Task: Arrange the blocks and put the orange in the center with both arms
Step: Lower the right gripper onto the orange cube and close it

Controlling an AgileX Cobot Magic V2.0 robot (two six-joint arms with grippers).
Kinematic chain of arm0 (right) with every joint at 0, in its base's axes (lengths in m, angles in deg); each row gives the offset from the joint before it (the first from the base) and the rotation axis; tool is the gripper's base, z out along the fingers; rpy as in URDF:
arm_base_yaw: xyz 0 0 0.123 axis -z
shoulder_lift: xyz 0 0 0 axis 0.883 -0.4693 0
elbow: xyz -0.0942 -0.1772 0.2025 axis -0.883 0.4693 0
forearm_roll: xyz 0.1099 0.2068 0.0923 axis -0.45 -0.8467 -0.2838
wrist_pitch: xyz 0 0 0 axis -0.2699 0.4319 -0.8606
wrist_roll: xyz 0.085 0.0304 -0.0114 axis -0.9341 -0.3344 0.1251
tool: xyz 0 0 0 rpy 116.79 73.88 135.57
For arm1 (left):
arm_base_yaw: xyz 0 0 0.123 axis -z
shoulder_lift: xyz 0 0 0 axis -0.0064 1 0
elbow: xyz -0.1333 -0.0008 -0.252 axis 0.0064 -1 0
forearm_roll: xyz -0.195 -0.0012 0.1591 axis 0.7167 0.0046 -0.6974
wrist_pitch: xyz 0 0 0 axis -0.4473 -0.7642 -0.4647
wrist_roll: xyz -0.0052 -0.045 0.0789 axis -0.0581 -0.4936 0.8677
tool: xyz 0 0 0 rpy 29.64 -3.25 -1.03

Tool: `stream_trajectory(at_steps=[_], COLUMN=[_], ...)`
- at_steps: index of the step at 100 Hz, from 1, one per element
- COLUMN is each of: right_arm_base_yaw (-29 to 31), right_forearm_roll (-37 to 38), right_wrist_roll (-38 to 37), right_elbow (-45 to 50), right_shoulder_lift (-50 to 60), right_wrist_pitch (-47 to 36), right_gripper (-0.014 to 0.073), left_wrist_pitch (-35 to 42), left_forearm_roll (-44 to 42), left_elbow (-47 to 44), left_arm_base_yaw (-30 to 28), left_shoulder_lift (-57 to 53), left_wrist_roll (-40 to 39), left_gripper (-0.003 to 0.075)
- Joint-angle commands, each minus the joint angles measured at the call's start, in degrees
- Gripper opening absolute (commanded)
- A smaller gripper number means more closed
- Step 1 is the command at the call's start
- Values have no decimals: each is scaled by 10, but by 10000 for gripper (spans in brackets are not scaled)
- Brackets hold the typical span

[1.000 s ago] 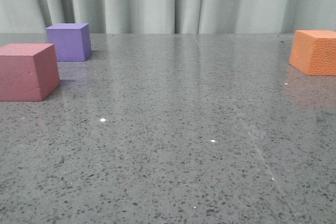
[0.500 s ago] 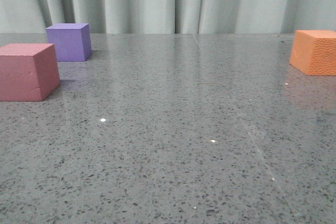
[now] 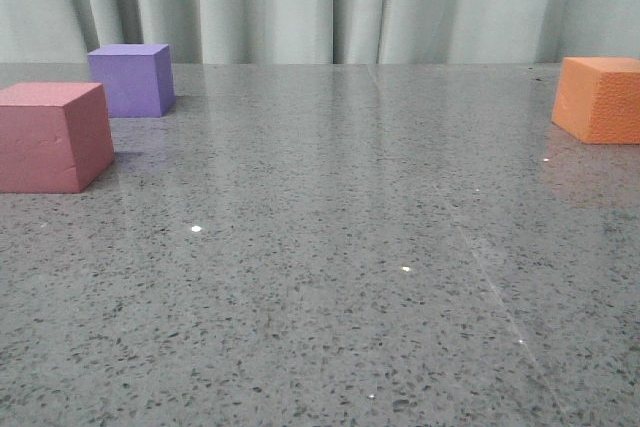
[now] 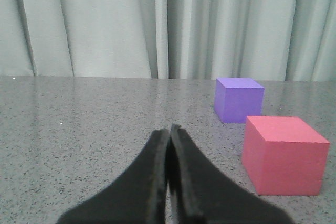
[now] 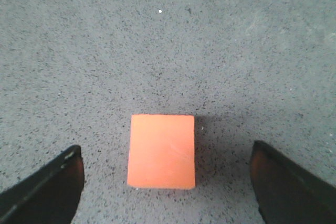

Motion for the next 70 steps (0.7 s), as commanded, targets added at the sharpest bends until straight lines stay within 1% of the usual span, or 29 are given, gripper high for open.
stream_trajectory(at_steps=[1,26,70], right_arm_base_yaw=[3,3,3], right_forearm_roll=[0,0,0], right_wrist_roll=[5,5,5], right_elbow=[-34,-36,-37], right_shoulder_lift=[-15,-74,-139], right_wrist_pitch=[-22,-24,-34], right_gripper=[633,633,633], left_wrist_pitch=[43,43,43], left_forearm_roll=[4,4,4], left_elbow=[-31,-31,-31], left_arm_base_yaw=[-1,-1,-1], left_shoulder_lift=[-19,-19,-19], left_wrist_roll=[-3,-3,-3], left_gripper=[-13,-13,-13])
